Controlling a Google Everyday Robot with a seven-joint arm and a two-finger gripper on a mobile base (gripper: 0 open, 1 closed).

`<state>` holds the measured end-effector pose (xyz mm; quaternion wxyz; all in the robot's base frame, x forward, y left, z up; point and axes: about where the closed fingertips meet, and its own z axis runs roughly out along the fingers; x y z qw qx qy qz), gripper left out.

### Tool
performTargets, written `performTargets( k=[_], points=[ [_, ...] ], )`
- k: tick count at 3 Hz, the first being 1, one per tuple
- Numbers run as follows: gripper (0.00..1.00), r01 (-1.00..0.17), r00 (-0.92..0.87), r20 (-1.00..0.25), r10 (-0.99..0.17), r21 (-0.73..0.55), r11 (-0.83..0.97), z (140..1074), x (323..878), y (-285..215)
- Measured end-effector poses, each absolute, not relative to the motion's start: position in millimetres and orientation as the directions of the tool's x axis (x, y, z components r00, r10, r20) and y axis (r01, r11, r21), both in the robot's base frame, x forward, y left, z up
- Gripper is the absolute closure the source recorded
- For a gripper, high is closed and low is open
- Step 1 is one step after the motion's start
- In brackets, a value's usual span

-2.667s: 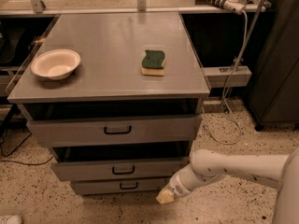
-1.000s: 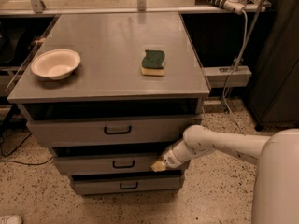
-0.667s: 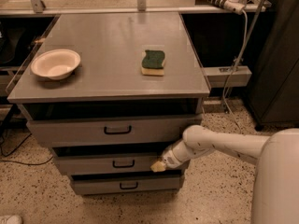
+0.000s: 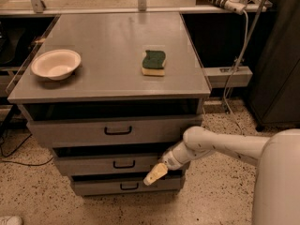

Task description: Close middle drawer

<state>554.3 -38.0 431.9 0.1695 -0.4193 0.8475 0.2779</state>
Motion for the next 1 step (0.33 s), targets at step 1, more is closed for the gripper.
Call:
performTargets(
  k=[1],
  points=[
    [0.00,-0.805,-0.591,-0.520,-0.616,0.329,0.494,431.9,554.3,-38.0]
  ],
)
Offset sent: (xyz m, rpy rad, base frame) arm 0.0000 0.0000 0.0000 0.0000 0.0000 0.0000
